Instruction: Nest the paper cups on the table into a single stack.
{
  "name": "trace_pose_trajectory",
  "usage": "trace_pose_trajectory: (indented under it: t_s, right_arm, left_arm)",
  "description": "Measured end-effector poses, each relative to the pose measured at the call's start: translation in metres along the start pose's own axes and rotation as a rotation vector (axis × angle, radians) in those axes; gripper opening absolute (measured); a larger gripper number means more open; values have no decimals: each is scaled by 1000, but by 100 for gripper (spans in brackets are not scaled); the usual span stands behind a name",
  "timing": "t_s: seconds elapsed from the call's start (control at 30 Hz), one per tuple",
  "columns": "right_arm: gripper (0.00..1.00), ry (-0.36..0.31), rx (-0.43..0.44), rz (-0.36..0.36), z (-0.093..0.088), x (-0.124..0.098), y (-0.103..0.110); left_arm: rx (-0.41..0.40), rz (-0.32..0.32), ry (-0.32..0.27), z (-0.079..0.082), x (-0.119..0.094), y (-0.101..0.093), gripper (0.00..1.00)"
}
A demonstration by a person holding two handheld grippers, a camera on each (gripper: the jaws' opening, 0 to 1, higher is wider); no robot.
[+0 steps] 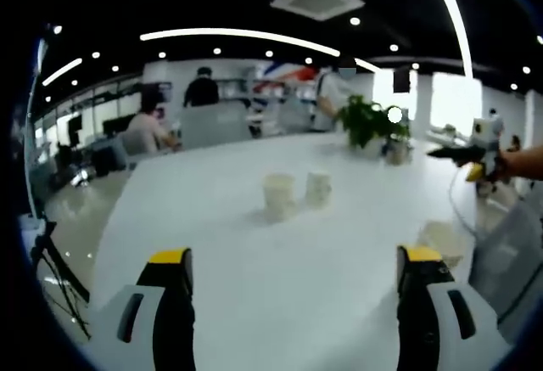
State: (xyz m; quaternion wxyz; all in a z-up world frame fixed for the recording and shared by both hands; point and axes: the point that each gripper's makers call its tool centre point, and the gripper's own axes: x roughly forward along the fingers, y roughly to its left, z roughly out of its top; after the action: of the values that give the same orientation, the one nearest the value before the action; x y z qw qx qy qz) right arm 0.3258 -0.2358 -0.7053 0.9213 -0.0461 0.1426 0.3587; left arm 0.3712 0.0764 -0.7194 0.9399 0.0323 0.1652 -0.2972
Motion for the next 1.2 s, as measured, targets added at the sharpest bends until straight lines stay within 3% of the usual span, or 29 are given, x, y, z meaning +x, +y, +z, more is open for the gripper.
trace_pose_trajectory:
  t_s: [0.07, 0.17, 0.27, 0.63, 0.97, 1.2]
  right_arm:
    - [100, -3, 2, 4, 2, 2, 1]
    - [100, -7, -3, 12, 4, 7, 3]
    - [100, 2, -7, 20, 5, 13, 4]
    - [100, 2, 0, 25, 7, 24, -2]
    - [100, 12, 9, 17, 1, 23, -8]
    - [100, 2, 48, 0, 0, 24, -11]
  left_arm:
    - [-57, -44, 11, -1, 9, -4, 98]
    - [3, -46, 22, -3, 19, -2, 98]
    - [-23, -52, 39, -4, 29, 2, 98]
    - [6, -54, 33, 8, 56, 13, 98]
    - [6, -59, 27, 16, 83, 27, 98]
    - [18, -92, 43, 16, 107, 27, 98]
